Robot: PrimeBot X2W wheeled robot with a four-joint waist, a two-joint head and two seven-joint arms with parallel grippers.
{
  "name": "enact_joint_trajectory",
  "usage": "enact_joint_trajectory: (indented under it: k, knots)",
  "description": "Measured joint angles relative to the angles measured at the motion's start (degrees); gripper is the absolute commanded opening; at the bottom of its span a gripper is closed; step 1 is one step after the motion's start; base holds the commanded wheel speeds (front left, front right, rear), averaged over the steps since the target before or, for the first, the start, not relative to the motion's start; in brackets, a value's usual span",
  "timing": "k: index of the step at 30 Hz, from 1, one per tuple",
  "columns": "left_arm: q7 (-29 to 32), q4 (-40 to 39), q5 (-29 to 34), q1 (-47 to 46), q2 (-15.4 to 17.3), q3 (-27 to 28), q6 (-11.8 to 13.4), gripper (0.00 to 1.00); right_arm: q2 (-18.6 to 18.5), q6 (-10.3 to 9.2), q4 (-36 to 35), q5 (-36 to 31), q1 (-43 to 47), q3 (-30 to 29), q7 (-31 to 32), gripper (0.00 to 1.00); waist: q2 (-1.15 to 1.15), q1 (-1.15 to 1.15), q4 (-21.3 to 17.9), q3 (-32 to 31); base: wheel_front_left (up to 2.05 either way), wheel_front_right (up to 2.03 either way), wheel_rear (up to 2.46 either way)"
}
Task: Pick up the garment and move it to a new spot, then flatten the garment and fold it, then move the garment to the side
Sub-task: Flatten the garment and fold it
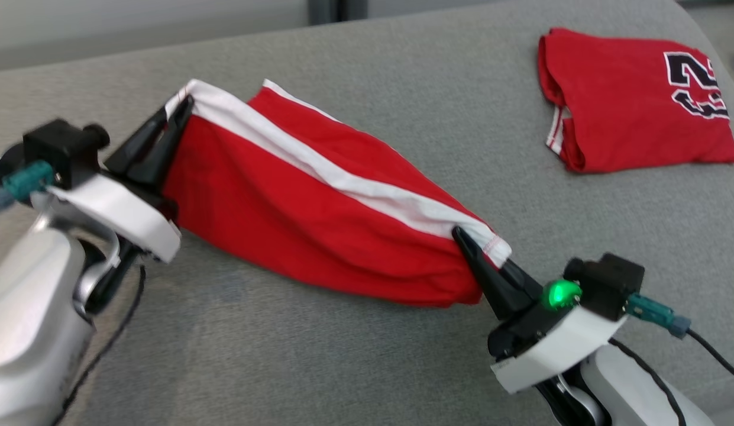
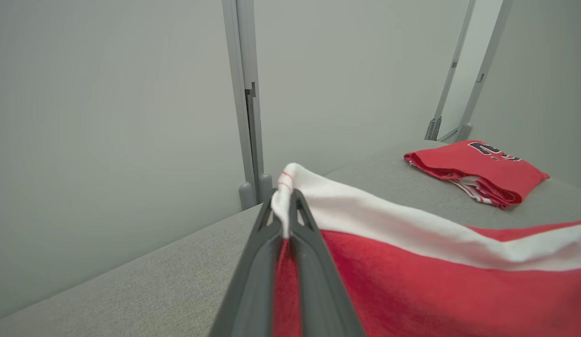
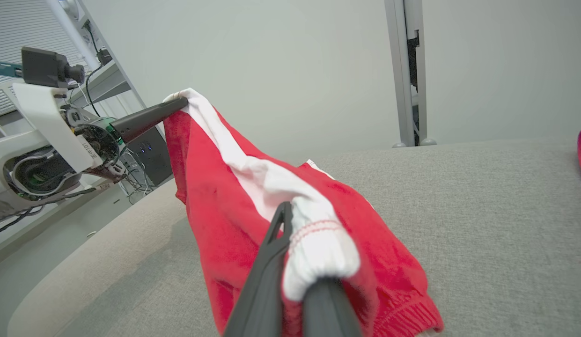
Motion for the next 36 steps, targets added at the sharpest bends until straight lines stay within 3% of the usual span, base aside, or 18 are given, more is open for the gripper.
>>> enact_joint_trajectory:
  k: [7, 20, 21, 22, 23, 36]
  knots:
    - [2.82, 9.45, -2.54, -12.24, 3.23, -8.14, -0.01, 0.0, 4.7, 0.0, 5.41, -0.62, -6.0, -0.56, 0.01, 0.0, 0.0, 0.0, -4.78, 5.33, 0.0, 0.0, 0.0]
    - [-0.49, 24.3, -6.95, -25.11, 2.8, -20.18, -0.04, 0.0, 8.86, 0.0, 13.24, -2.02, -11.6, -1.41, 0.01, 0.0, 0.0, 0.0, -8.48, 11.0, 0.0, 0.0, 0.0]
    - [-0.49, 24.3, -6.95, -25.11, 2.8, -20.18, -0.04, 0.04, 8.86, 0.0, 13.24, -2.02, -11.6, -1.41, 0.01, 0.21, 0.0, 0.0, -8.48, 11.0, 0.0, 0.0, 0.0]
    - [-0.92, 25.02, -7.26, -25.66, 2.72, -20.97, -0.04, 0.69, 8.91, 0.0, 13.59, -2.01, -11.8, -1.32, 0.0, 0.64, 0.0, 0.0, -8.49, 11.13, 0.0, 0.0, 0.0]
    - [-1.52, 25.75, -7.46, -26.22, 2.63, -21.82, -0.04, 1.0, 8.96, 0.0, 13.88, -2.07, -12.13, -1.23, 0.0, 1.0, 0.0, 0.0, -8.48, 11.19, 0.0, 0.0, 0.0]
    - [-8.55, 32.04, -14.06, -27.93, 0.79, -27.21, -0.04, 1.0, 6.55, 0.0, 13.94, -3.7, -9.41, -1.3, 0.0, 1.0, 0.0, 0.0, -7.19, 7.21, 0.0, 0.0, 0.0]
